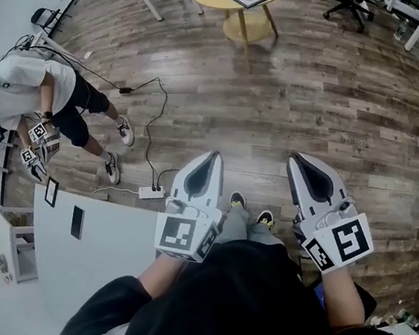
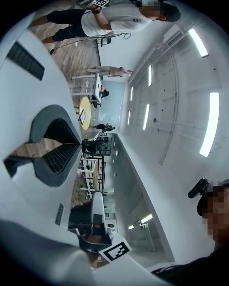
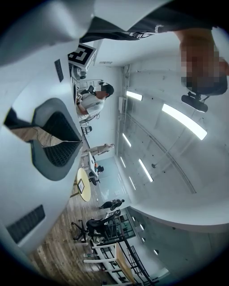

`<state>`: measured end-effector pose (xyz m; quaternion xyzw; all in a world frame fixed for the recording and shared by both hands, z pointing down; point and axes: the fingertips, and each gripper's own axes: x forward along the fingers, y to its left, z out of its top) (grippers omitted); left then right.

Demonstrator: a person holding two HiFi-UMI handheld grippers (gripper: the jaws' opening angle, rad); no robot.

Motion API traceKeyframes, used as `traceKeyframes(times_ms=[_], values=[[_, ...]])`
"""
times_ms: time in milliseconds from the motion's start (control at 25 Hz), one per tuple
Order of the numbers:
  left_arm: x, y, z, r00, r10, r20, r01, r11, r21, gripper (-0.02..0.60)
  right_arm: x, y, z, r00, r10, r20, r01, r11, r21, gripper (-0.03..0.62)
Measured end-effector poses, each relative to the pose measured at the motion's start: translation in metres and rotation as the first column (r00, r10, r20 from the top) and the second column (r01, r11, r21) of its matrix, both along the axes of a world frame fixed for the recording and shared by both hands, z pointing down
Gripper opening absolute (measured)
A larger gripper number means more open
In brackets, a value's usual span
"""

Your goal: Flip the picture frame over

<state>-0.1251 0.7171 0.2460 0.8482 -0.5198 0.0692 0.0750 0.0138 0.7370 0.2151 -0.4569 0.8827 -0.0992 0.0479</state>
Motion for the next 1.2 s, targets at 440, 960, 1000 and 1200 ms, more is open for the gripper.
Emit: traceKeyframes(times_ms=[440, 960, 1000, 1200], values=[[-0.032, -0.111, 0.016, 0.998, 0.05, -0.036, -0.051, 0.999, -0.02, 0.023, -0.044, -0.106, 0.016, 0.999, 0.019, -0.042, -0.021, 0.999, -0.048, 0.018], [-0.046, -0.227, 0.025, 0.99, 0.115, -0.08, -0.119, 0.992, -0.04, 0.023, -0.069, -0.223, 0.016, 0.995, 0.052, -0.084, -0.057, 0.997, -0.053, 0.018], [-0.043, -0.233, 0.027, 0.989, 0.125, -0.078, -0.127, 0.991, -0.034, 0.023, -0.065, -0.231, 0.016, 0.994, 0.059, -0.088, -0.063, 0.997, -0.05, 0.018], [-0.019, -0.277, 0.027, 0.989, 0.127, -0.072, -0.128, 0.992, -0.013, 0.023, -0.038, -0.276, 0.019, 0.995, 0.055, -0.08, -0.059, 0.997, -0.045, 0.018]])
